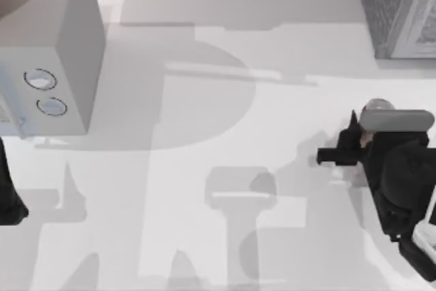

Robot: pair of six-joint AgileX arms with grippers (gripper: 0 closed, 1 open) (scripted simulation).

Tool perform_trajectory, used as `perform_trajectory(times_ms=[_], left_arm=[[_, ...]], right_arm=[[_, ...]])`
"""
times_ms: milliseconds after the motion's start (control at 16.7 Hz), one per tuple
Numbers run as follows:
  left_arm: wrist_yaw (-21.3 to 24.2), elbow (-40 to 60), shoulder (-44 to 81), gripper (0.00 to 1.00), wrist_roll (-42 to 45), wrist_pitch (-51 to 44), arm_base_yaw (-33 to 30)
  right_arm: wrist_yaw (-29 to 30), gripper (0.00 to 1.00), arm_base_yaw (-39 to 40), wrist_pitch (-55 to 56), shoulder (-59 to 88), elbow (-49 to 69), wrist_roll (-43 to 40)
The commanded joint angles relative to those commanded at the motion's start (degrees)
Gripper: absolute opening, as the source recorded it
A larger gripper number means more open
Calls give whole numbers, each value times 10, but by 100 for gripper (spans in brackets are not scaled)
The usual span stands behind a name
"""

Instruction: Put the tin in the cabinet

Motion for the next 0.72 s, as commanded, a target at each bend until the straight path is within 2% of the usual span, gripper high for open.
perform_trajectory(times_ms=[180,720], left_arm=[[0,0,0,100,0,0,0],[0,0,0,100,0,0,0]], right_arm=[[0,2,0,0,0,0,0],[0,0,0,0,-1,-1,1]])
